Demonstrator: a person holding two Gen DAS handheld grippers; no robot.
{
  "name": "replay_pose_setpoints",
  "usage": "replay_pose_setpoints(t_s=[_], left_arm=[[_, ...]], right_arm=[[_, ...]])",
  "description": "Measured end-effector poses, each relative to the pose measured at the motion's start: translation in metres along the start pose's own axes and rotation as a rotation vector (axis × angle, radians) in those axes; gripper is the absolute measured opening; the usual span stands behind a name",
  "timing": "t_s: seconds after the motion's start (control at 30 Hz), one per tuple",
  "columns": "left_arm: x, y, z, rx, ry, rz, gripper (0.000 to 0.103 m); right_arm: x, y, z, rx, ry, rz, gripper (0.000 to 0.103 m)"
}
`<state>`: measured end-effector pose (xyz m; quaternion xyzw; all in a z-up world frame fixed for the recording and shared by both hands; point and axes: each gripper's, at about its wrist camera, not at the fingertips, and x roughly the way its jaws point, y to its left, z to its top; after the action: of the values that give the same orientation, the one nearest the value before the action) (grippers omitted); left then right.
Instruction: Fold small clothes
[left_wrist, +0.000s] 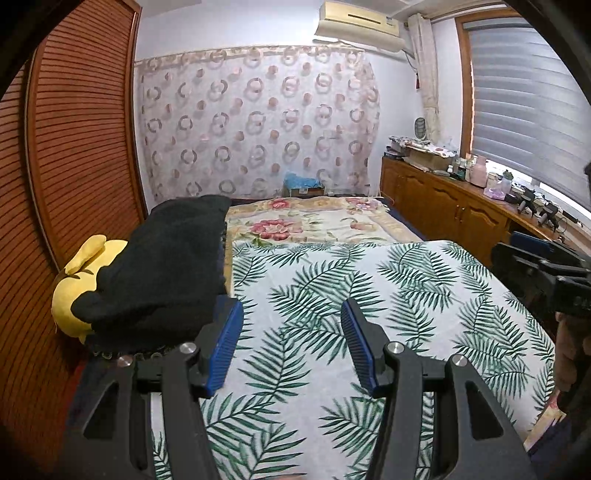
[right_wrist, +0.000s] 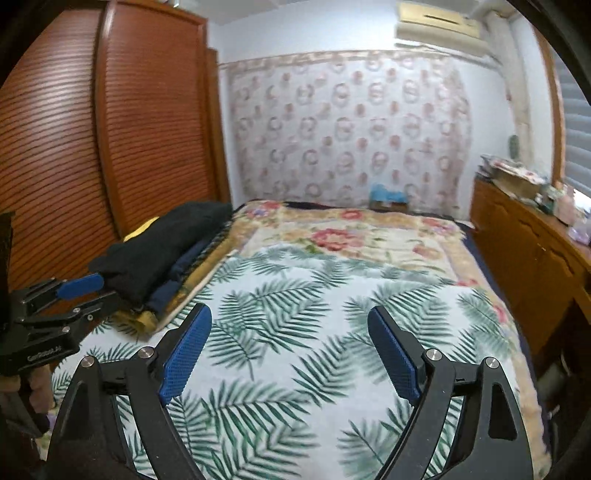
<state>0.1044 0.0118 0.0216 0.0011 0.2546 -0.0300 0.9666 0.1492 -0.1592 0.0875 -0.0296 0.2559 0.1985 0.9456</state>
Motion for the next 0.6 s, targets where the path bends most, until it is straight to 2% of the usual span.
replay_pose_setpoints(t_s=[0.17, 0.4, 0.6], left_arm=[[-0.013, -0.01, 0.014, 0.0, -0.039, -0.008, 0.054], [-0.032, -0.014, 0.035, -0.011, -0.087, -0.006, 0.054], [-0.043, -0.015, 0.039, -0.017, -0.118, 0.001, 0.054]], right_arm=[[-0.033, -0.016, -0.001, 0.031, -0.051, -0.066, 0.088], [-0.062, -0.025, 0.005, 0.048, -0.103, -0.1, 0.088], [-0.077, -0.026, 0.01, 0.055, -0.137, -0.112, 0.088]])
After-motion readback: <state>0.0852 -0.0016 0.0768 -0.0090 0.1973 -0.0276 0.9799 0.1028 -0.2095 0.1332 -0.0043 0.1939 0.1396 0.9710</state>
